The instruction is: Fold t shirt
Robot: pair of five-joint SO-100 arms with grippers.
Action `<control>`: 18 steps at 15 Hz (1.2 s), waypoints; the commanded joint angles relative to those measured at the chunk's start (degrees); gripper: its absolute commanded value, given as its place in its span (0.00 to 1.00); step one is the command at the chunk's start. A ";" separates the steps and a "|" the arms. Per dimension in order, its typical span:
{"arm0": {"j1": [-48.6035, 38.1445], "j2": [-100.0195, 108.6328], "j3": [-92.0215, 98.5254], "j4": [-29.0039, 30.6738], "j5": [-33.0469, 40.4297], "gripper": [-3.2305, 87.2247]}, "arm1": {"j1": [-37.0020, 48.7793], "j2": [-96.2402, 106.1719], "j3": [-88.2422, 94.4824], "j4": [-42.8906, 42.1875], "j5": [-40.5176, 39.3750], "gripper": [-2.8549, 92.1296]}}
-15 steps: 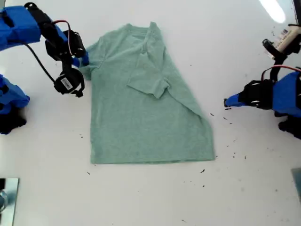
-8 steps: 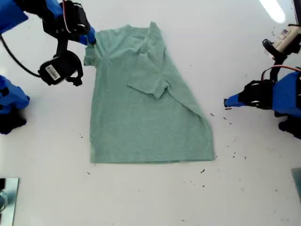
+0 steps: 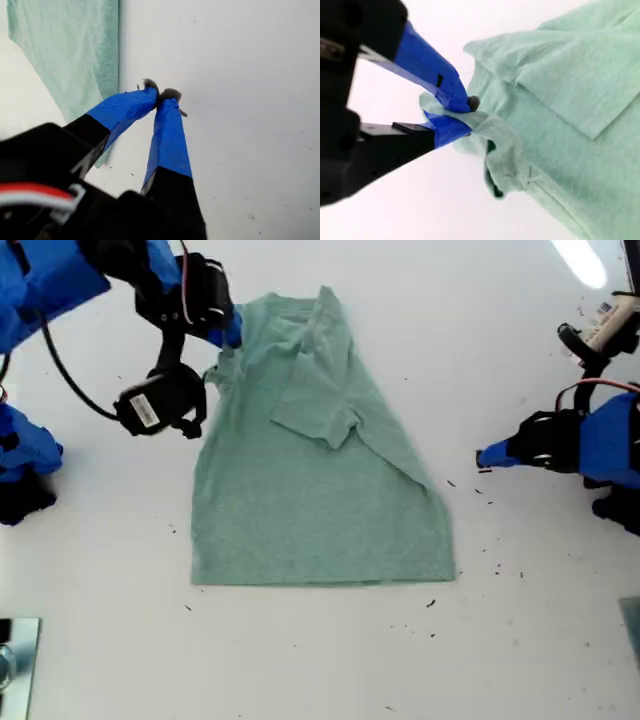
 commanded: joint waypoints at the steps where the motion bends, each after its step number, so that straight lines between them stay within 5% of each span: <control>1: 5.36 -11.07 -18.19 0.35 0.70 0.03 | -0.53 0.26 3.08 0.35 -0.09 0.06; 6: 8.70 -25.40 -23.55 -15.03 4.31 0.06 | -0.44 0.26 3.08 0.35 -0.18 0.06; 8: 11.60 -29.09 -24.08 -21.18 8.44 0.31 | -0.53 0.26 3.08 0.35 -0.09 0.06; 9: 11.95 -27.42 -23.99 -21.01 8.53 0.33 | -0.53 0.26 3.08 0.35 0.00 0.06; 12: 10.02 -5.45 -10.90 -11.95 7.12 0.20 | -0.70 0.26 3.16 0.35 -0.18 0.06; 18: 11.25 54.40 68.73 -26.19 -5.19 0.03 | -0.70 0.26 3.16 0.26 -0.79 0.06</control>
